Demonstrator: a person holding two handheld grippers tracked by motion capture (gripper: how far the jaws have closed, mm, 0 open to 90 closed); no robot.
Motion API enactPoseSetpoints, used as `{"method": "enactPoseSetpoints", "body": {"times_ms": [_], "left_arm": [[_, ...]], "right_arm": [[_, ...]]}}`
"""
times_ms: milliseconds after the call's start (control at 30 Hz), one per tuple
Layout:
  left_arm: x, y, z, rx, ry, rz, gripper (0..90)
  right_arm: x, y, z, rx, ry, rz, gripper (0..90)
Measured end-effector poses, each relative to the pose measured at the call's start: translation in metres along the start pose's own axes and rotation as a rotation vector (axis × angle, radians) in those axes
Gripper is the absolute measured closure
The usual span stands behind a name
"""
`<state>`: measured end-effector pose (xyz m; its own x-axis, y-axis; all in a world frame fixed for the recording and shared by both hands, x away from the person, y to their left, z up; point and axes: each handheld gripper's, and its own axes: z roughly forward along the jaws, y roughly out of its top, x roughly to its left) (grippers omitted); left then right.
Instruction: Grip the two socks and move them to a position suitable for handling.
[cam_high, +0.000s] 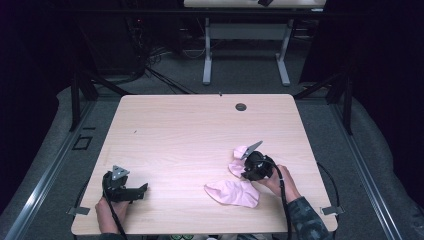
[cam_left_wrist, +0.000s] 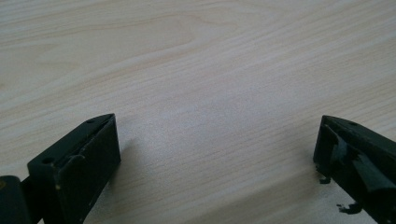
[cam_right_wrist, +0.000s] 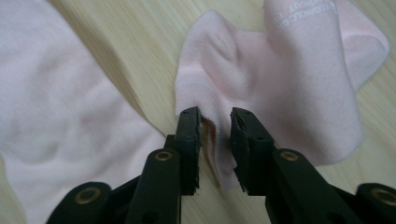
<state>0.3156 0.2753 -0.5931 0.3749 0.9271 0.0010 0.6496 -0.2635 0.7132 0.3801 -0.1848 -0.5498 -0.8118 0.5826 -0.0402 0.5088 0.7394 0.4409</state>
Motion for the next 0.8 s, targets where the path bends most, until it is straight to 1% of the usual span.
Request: {"method": "enactPoseSetpoints", "body": {"times_ms": [33,67,100,133,167,200,233,267,300,333,367,400,433,467,500,533,567,600,667,700,733,767,800], "left_arm": [[0.0,0.0,0.0,0.0,0.0,0.0,0.2],[0.0,0.0,0.0,0.0,0.0,0.0,0.2],[0.0,0.0,0.0,0.0,0.0,0.0,0.2],[0.0,0.0,0.0,0.0,0.0,0.0,0.2],[0.0,0.0,0.0,0.0,0.0,0.0,0.1],[0.0,0.0,0.0,0.0,0.0,-0.001,0.2],[0.0,0.0,0.0,0.0,0.0,-0.001,0.2],[0.0,0.0,0.0,0.0,0.0,-0.001,0.2],[0.0,0.0,0.0,0.0,0.0,-0.001,0.2],[0.0,0.0,0.0,0.0,0.0,-0.001,0.1],[0.0,0.0,0.0,0.0,0.0,-0.001,0.2],[0.0,0.0,0.0,0.0,0.001,-0.001,0.2],[0.0,0.0,0.0,0.0,0.001,-0.001,0.2],[0.0,0.0,0.0,0.0,0.001,-0.001,0.2],[0.0,0.0,0.0,0.0,0.001,-0.001,0.2],[0.0,0.0,0.0,0.0,0.001,-0.001,0.2],[0.0,0.0,0.0,0.0,0.001,-0.001,0.1],[0.0,0.0,0.0,0.0,0.001,-0.001,0.2],[0.0,0.0,0.0,0.0,0.001,-0.001,0.2],[0.0,0.0,0.0,0.0,0.001,-0.001,0.2],[0.0,0.0,0.0,0.0,0.001,-0.001,0.2],[0.0,0.0,0.0,0.0,0.001,-0.001,0.2],[0.0,0.0,0.0,0.001,0.0,-0.001,0.2]], "right_arm": [[-0.002,-0.003,-0.002,0.001,-0.005,0.013,68.0],[-0.008,-0.01,-0.007,0.014,-0.007,0.049,63.3],[-0.01,-0.013,-0.01,0.001,-0.004,0.069,60.7],[-0.01,-0.013,-0.01,0.001,-0.004,0.069,60.7],[-0.012,-0.016,-0.014,-0.016,0.005,0.095,58.1],[-0.017,-0.019,-0.023,-0.073,0.018,0.154,52.1],[-0.017,-0.019,-0.023,-0.073,0.018,0.154,52.1],[-0.021,-0.02,-0.032,-0.161,0.006,0.233,48.7],[-0.021,-0.02,-0.032,-0.161,0.006,0.233,48.7],[-0.026,-0.016,-0.035,-0.208,-0.023,0.309,39.1],[-0.028,-0.012,-0.032,-0.213,-0.048,0.339,36.4],[-0.031,-0.006,-0.027,-0.206,-0.05,0.35,31.4],[-0.031,-0.006,-0.027,-0.206,-0.05,0.35,31.4],[-0.035,0.006,-0.013,-0.196,-0.042,0.369,30.7],[-0.037,0.012,-0.007,-0.179,-0.045,0.358,34.6],[-0.037,0.012,-0.007,-0.179,-0.045,0.358,34.6],[-0.038,0.016,0.0,-0.174,-0.048,0.357,39.6],[-0.039,0.028,0.016,-0.122,-0.035,0.345,53.2],[-0.037,0.036,0.026,-0.092,0.004,0.319,60.3],[-0.037,0.036,0.026,-0.092,0.004,0.319,60.3],[-0.03,0.045,0.034,-0.096,0.04,0.236,62.4],[-0.03,0.045,0.034,-0.096,0.04,0.236,62.4],[-0.029,0.049,0.034,-0.085,0.055,0.197,61.8]]}}
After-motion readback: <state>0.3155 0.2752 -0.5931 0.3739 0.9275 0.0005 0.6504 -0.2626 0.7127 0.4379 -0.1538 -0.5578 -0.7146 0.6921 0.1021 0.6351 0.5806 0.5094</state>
